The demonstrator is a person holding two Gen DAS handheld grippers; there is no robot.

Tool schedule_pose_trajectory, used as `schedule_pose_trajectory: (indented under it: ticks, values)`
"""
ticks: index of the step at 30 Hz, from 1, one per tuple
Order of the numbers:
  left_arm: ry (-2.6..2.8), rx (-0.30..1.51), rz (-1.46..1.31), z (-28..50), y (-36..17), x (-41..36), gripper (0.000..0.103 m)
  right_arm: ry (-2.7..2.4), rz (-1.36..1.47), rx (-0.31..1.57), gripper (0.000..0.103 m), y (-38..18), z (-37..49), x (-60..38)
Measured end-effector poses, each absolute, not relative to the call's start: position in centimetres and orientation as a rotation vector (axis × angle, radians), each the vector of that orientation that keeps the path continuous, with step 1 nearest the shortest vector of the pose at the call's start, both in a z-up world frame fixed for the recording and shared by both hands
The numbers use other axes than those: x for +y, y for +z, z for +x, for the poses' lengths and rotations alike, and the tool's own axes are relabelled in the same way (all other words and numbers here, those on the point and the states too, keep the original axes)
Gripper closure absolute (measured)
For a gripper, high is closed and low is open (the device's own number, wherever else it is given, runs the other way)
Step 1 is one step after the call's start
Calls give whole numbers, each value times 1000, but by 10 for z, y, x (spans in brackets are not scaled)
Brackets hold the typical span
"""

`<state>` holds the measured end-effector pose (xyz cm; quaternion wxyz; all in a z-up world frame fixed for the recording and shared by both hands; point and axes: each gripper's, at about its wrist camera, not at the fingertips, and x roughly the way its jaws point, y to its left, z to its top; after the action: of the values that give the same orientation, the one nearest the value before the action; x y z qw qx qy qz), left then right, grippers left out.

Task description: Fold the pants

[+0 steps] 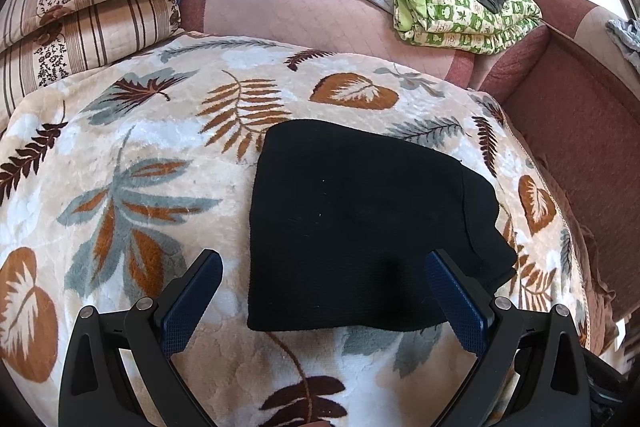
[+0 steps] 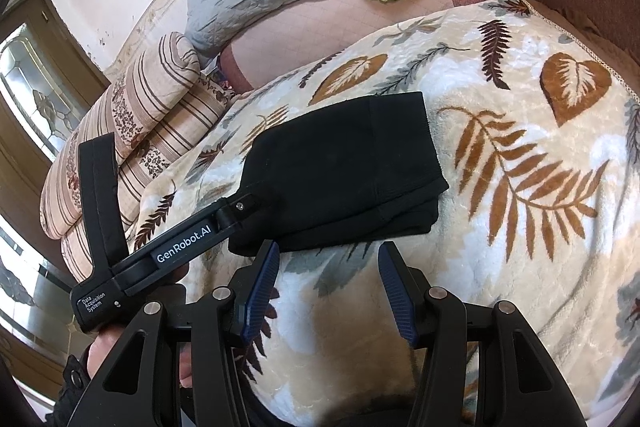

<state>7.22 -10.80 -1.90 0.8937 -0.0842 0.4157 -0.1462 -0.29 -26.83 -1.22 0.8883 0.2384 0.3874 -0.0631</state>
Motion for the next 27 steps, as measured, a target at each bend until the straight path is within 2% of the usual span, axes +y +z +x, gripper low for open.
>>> schedule_pose_trajectory:
  ticks: [27]
  values:
    - [-304, 861, -176, 72, -19, -107, 1, -129, 493, 798, 49, -9, -3, -268]
